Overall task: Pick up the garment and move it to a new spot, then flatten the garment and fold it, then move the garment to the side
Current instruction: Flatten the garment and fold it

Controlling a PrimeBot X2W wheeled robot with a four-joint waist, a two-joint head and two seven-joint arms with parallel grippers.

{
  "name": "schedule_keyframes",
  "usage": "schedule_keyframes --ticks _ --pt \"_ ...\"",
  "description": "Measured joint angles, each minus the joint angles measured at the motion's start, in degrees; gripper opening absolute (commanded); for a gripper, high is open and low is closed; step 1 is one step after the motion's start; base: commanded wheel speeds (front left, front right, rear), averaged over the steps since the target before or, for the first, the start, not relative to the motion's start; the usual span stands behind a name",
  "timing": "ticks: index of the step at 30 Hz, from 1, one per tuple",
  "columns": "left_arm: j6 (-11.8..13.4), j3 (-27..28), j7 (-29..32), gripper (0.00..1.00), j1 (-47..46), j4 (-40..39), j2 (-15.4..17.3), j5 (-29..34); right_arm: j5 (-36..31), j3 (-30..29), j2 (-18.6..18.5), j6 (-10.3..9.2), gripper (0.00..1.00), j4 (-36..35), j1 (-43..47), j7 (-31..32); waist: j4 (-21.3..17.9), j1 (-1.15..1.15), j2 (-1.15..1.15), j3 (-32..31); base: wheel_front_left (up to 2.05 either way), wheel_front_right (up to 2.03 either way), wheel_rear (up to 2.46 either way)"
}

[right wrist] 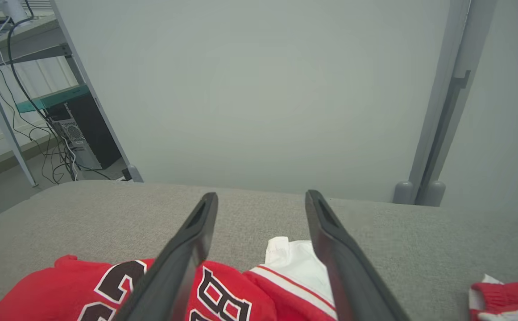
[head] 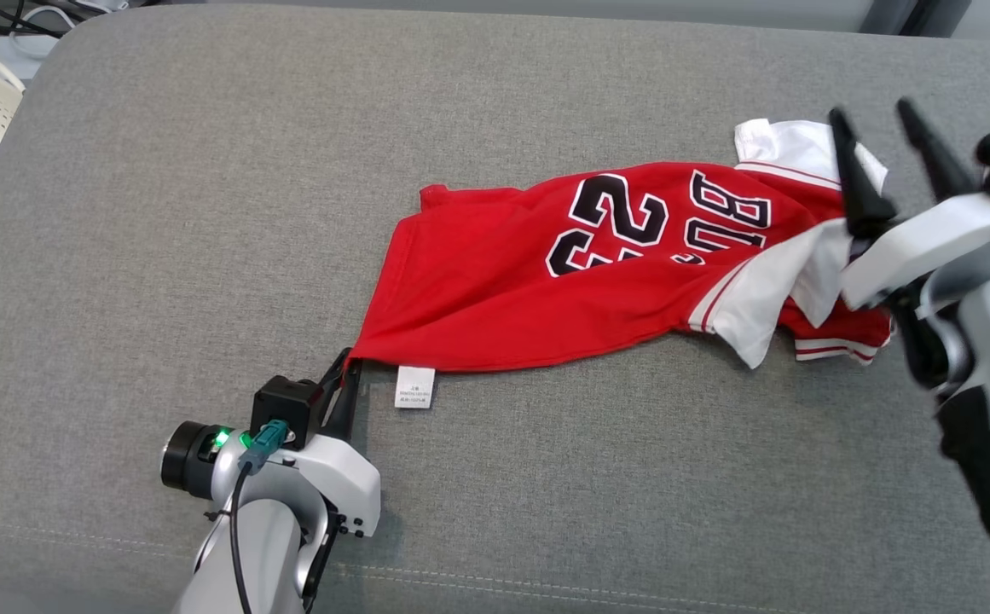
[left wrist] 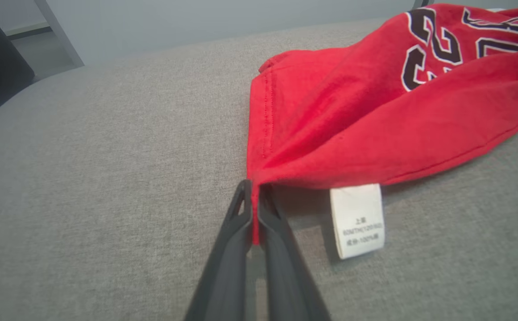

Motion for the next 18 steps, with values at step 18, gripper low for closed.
schedule_keyframes --ticks 18 --pt "0.1 -1.1 0.0 0.00 0.2 -0.3 0.0 -1.2 2.9 0.2 -1.0 0.00 1.00 -11.4 23.1 -1.0 -4.5 0.00 0.00 -1.5 0.00 0.00 0.00"
